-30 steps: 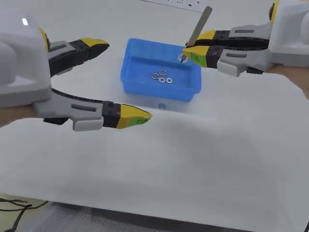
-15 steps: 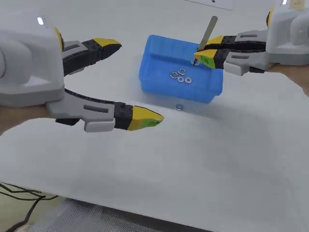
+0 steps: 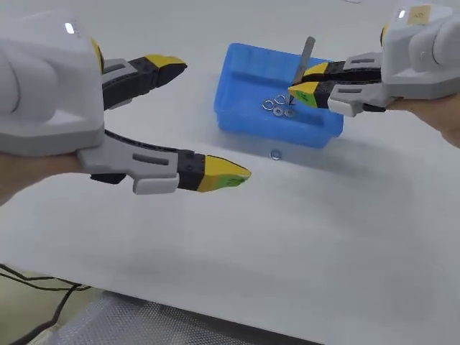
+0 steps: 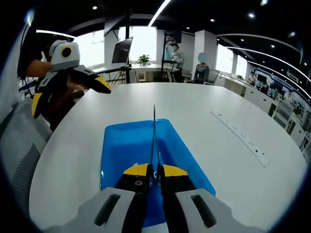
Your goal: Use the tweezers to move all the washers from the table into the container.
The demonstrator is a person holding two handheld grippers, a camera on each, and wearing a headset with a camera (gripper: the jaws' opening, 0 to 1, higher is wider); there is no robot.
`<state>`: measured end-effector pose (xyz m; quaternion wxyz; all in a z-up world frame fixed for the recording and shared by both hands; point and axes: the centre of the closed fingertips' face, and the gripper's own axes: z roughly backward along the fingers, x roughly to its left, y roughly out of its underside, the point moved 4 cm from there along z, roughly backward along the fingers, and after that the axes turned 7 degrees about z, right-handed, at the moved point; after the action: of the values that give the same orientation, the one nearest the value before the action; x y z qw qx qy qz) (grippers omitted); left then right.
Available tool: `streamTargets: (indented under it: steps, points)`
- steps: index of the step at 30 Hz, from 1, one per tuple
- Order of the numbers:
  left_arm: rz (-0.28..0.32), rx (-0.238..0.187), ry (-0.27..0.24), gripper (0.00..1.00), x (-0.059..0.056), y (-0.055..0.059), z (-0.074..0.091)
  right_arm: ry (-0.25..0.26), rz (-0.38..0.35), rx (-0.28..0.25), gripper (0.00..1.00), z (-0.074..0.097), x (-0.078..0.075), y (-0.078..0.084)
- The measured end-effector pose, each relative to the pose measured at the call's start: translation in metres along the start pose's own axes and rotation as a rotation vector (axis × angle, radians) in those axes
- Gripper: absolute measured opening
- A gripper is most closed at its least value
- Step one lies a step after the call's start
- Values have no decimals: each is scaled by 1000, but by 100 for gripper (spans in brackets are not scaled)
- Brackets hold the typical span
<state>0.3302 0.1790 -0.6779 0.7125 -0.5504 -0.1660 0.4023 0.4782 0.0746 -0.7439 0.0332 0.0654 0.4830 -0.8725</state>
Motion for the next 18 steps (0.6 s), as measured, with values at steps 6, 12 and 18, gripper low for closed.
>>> streamTargets:
  steps: [6,12,18]
  points:
    - [4,10,-2,100,0,3,1,-13,0,-2,9,-4,6,0]
    - [8,9,-4,100,0,3,1,-15,-13,-10,9,-5,7,-1]
    - [10,10,0,100,0,3,2,-11,-11,-10,10,-3,8,-1]
